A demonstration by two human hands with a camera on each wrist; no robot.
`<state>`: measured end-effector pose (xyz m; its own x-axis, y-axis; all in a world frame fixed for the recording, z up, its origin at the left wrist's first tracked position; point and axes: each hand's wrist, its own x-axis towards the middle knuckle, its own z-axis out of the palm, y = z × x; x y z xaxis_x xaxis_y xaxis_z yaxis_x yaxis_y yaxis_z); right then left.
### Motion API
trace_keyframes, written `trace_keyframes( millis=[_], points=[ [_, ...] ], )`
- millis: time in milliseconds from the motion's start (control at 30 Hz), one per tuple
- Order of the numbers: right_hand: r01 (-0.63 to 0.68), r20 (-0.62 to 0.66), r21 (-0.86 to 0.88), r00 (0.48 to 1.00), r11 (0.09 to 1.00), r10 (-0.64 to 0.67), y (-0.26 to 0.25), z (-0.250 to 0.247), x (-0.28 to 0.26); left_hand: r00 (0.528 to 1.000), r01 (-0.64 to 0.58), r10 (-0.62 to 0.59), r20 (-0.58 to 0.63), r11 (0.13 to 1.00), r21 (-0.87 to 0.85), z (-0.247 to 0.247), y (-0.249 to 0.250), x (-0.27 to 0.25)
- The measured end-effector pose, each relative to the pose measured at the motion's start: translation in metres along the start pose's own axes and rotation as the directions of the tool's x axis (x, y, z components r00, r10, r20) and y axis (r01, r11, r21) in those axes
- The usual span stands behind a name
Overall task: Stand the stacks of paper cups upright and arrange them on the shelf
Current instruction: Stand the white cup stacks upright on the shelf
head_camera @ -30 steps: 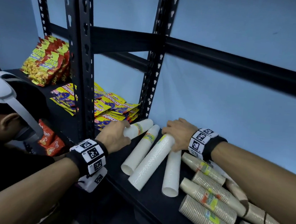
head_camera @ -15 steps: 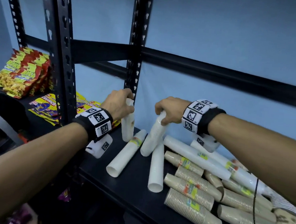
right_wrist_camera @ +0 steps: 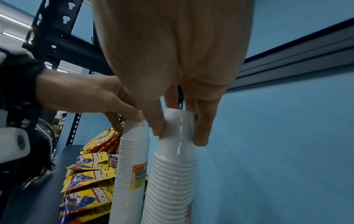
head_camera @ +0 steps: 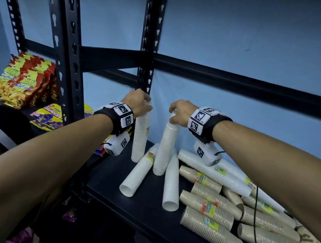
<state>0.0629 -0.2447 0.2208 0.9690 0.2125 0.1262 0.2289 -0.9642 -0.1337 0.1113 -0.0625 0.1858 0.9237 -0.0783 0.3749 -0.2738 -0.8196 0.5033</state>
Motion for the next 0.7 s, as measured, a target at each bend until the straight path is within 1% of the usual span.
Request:
trace_keyframes(
  millis=[167,300,400,533,633,700],
  points=[
    [-0.026,0.004,0.014,1.000,1.000,0.026,-0.004,-0.002,0.001,1.000,0.008,-0.008,0.000,1.000,0.009,0.001,-0.007,0.010],
    [-0.027,-0.004,0.005,1.000,1.000,0.027,-0.010,-0.015,0.003,1.000,-0.010,0.011,-0.012,0.999,0.037,-0.005,-0.006,0.016],
    [0.003,-0.042,-0.007,0.999,1.000,-0.003,-0.019,-0.033,0.008,0.999,-0.024,0.025,-0.023,0.999,0.039,-0.013,-0.004,0.020],
    [0.047,-0.078,-0.003,0.996,0.999,-0.047,-0.035,-0.053,0.020,0.999,-0.037,0.036,0.002,0.998,0.060,-0.027,0.001,0.026],
    [0.072,-0.109,0.023,0.992,0.997,-0.069,-0.047,-0.059,0.030,0.999,-0.038,0.036,0.023,0.995,0.088,-0.035,0.001,0.032],
    [0.092,-0.134,0.040,0.987,0.995,-0.086,-0.052,-0.058,0.037,0.999,-0.017,0.014,0.031,0.994,0.105,-0.038,-0.001,0.034]
  ],
)
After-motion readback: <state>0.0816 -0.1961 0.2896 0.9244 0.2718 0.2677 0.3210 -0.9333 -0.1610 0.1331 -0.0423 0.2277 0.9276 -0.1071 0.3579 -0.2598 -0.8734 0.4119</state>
